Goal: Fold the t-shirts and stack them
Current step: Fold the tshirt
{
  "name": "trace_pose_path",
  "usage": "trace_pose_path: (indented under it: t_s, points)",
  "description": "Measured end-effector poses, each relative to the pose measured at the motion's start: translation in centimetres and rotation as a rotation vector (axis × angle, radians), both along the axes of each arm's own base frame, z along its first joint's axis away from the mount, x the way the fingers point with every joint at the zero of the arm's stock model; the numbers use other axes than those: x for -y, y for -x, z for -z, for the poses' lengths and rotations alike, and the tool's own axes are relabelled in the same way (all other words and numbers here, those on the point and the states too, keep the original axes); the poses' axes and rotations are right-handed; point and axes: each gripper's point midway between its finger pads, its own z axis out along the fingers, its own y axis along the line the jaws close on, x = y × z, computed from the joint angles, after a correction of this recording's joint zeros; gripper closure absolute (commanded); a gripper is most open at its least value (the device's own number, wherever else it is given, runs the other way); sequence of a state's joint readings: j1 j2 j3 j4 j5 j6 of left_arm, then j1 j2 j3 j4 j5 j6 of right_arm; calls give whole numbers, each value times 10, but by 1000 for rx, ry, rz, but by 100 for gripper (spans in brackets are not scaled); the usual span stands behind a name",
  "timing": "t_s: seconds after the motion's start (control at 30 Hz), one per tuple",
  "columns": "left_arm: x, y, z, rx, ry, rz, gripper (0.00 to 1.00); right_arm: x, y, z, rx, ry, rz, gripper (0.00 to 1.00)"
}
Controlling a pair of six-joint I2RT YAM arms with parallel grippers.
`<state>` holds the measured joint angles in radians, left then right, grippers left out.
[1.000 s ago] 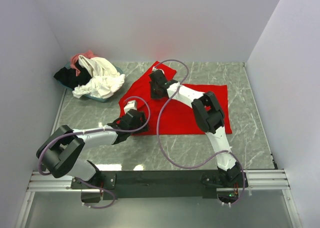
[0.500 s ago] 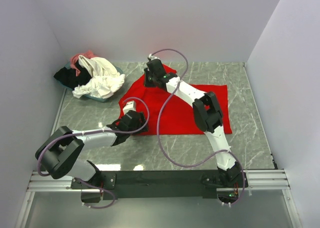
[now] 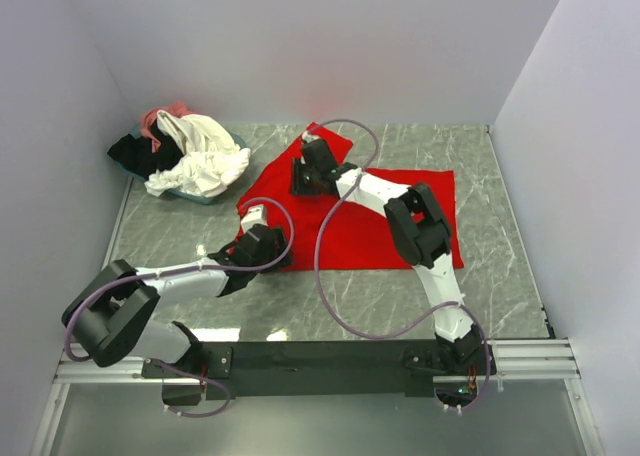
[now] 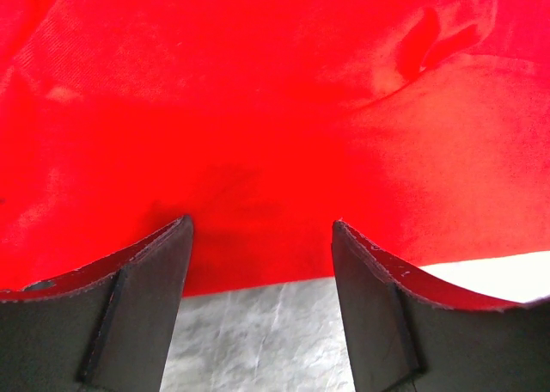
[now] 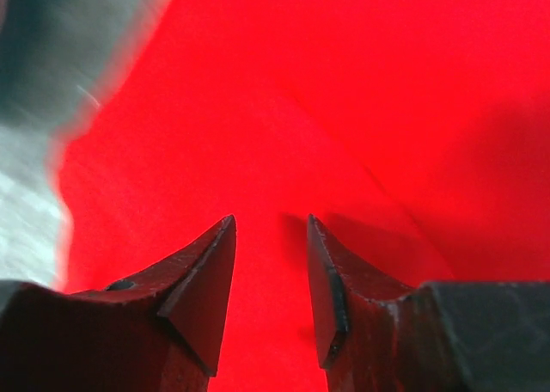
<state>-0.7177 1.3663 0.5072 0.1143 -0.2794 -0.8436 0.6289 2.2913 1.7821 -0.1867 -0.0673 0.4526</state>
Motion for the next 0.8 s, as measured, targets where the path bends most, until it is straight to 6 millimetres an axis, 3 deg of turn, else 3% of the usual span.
trace_pose_path:
  t_s: [0.13, 0.23, 0.4, 0.5, 0.67, 0.8]
  points:
    - [-6, 3, -2, -7, -11, -15, 28, 38, 37, 17, -54, 70, 38, 51]
    - [-10, 5, -3, -7, -29, -21, 28, 61, 54, 5, -49, 85, 74, 50]
    - [3, 2, -19, 21, -47, 9, 28, 80, 53, -38, 38, 56, 139, 50]
    - [23, -5, -35, 51, -30, 39, 28, 86, 47, -47, 68, 54, 171, 50]
    - [65, -15, -52, 88, -20, 106, 28, 97, 44, -24, 36, 109, 204, 50]
    - [91, -18, -47, 87, -23, 150, 28, 107, 39, 0, -4, 148, 225, 51]
